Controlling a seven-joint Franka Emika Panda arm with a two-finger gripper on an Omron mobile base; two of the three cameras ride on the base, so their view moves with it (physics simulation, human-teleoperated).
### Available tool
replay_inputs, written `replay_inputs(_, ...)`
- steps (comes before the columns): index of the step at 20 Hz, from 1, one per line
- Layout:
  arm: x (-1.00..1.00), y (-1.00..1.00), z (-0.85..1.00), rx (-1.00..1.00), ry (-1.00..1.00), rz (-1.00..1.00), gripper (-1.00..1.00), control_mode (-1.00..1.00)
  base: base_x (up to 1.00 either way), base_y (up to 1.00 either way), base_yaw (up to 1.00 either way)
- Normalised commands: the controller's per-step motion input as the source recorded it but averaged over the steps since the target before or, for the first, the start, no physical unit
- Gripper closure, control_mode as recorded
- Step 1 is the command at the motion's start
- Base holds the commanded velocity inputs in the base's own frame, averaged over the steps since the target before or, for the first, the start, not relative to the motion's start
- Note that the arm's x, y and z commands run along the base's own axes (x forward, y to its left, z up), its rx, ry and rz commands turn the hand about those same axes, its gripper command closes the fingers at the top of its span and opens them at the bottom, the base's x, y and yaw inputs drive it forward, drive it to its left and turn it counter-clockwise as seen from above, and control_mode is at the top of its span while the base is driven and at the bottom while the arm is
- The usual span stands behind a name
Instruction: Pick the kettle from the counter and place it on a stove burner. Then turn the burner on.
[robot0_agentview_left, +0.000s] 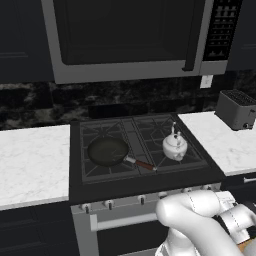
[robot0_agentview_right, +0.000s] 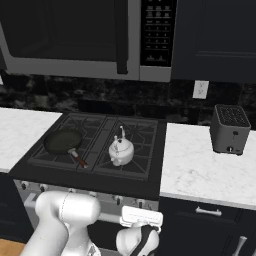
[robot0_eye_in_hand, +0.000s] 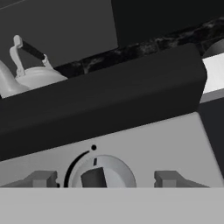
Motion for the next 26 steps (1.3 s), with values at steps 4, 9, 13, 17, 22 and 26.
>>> replay_inputs(4,0.0,-0.05,-0.02,0.0,-0.02,0.01,-1.0,-1.0,0.0,0.0,0.0)
replay_inputs(9,-0.03,-0.02,0.0,0.0,-0.02,0.01,-1.0,-1.0,0.0,0.0,0.0)
replay_inputs(13,-0.09,0.04,0.0,-0.01,-0.03,0.0,-1.0,-1.0,0.0,0.0,0.0)
replay_inputs(17,0.0,0.0,0.0,0.0,0.0,0.0,-1.0,-1.0,0.0,0.0,0.0)
replay_inputs(22,0.0,0.0,0.0,0.0,0.0,0.0,1.0,-1.0,0.0,0.0,0.0)
replay_inputs(26,0.0,-0.01,0.0,0.0,0.0,0.0,1.0,-1.0,0.0,0.0,0.0)
